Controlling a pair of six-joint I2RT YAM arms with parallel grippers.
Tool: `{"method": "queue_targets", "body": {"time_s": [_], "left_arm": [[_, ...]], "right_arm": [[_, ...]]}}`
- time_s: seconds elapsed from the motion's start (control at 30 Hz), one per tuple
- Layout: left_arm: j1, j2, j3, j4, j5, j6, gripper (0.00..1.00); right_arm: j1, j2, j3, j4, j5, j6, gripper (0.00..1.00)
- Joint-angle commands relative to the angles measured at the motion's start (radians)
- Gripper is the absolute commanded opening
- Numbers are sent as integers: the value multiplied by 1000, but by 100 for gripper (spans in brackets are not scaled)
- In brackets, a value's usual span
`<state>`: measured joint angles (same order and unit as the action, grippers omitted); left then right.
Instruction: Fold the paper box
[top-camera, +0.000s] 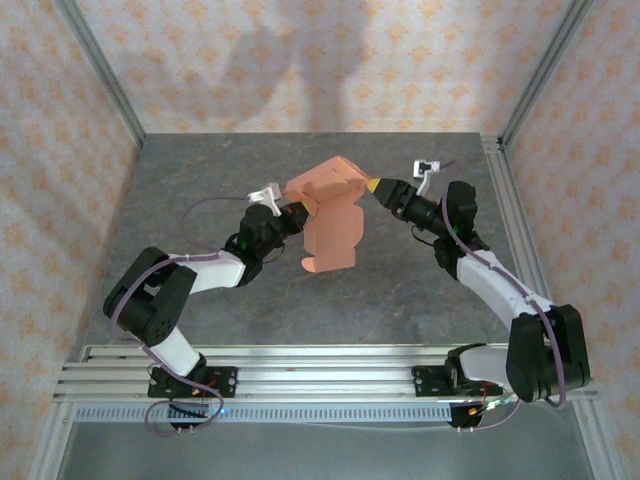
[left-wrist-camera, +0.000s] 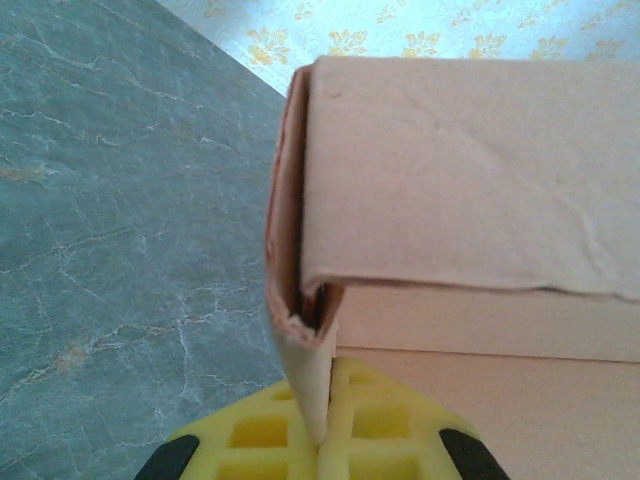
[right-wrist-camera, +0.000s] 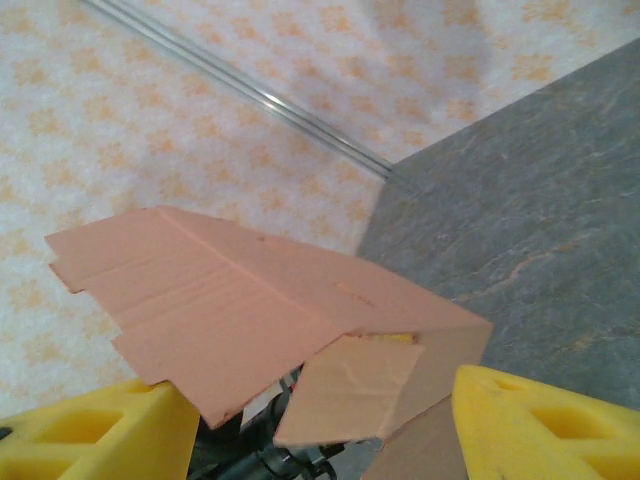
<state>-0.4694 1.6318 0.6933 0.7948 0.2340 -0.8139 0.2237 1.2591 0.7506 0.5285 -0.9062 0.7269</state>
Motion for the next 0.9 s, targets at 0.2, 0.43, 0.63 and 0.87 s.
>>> {"method": "queue_targets", "body": {"time_s": [0.2, 0.43, 0.63, 0.87], "left_arm": [[-3, -15, 21, 23, 45, 31, 0], [-3, -19, 22, 59, 86, 28, 0], [-4, -33, 24, 22, 77, 30, 0], [-1, -13, 33, -56, -35, -30, 0]], "right_arm": [[-4, 47, 154, -242, 76, -167, 67], [-6, 168, 322, -521, 227, -212, 63], [-7, 197, 350, -498, 173, -204, 62], [-7, 17, 200, -259, 97, -188, 65]]}}
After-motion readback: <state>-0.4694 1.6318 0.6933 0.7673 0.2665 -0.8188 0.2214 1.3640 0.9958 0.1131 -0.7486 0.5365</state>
